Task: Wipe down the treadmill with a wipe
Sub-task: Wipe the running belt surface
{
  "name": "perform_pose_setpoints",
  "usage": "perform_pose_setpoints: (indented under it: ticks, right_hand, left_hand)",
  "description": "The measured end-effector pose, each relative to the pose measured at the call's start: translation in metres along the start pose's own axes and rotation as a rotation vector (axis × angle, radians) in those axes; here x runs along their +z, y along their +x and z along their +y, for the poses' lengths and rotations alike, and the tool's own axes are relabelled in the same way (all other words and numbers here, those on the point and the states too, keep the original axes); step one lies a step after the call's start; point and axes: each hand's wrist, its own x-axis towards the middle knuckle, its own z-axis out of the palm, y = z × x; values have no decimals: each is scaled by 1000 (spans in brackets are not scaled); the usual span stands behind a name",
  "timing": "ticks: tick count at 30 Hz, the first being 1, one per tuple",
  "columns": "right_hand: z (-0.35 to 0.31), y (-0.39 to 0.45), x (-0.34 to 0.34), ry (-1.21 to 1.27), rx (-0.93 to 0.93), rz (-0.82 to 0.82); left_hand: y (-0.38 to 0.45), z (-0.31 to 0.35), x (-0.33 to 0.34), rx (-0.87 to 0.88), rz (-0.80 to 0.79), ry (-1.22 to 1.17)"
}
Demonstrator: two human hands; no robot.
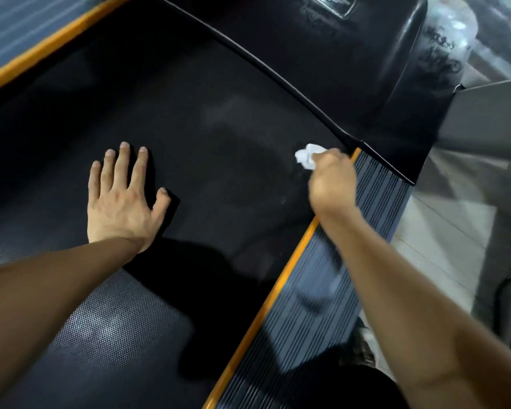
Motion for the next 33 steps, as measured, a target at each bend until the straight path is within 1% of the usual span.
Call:
perform_pose_setpoints:
  ticks: [2,3,5,6,7,8,9,10,11,12,13,16,17,19,21,24,25,28,31,33]
  right_hand:
    - [-43,-39,7,70,-33,-60]
    - [-65,-61,11,123,-103,-74]
    - [-97,-109,21,234,-355,-90]
    - [-99,-119,24,214,-480,-83]
    - [-90,-109,21,169,-540,-80]
    - [-75,-95,18,108,-494,-89]
    - [-57,-76,14,78,-383,-58]
    - [-37,-54,9,55,-242,9]
    - [-17,-40,6,18,-106,29]
    - [-8,-33,6,-42,-51,32]
    - [-11,-35,4,-51,-43,12]
    - [-48,-77,10,32,-71,-40]
    - [-65,-95,12,48,-106,-27]
    - [-89,-131,18,135,-236,6]
    - [-102,-154,19,204,-333,-34]
    - [-97,-147,22,243,-361,-6]
    - [-95,-142,21,260,-359,8]
    - [-98,-128,16,323,-347,23]
    - [-122,-115,13,367,-387,51]
    - [-146,-97,15,383,-431,39]
  left_hand:
    - [-1,1,-1,-6,-7,-4]
    - [-1,1,-1,-8,-10,-3]
    - [-2,1,-2,-9,-20,-5]
    - [-2,2,-3,-8,-22,-7]
    - [-1,2,-3,-8,-23,-8]
    - [-1,2,-4,-10,-23,-7]
    - [-1,2,-3,-10,-22,-4]
    - [-1,1,-3,-7,-19,-3]
    - [-2,0,-2,-3,-19,-3]
    - [-2,0,-1,-3,-21,-3]
    - [-2,-1,-2,-4,-25,-3]
    - [-1,1,-2,-3,-37,5]
    - [-1,1,-2,3,-40,15]
    - [-3,0,-4,9,-59,23]
    - [-1,-2,-10,33,-96,1]
    - [-5,-23,-23,128,-159,-23]
    - [-13,-37,-27,128,-156,-9]
    - [-41,-93,-40,2,-118,24]
    - [-54,-137,-48,-30,-132,67]
    - [-52,-148,-49,-63,-127,60]
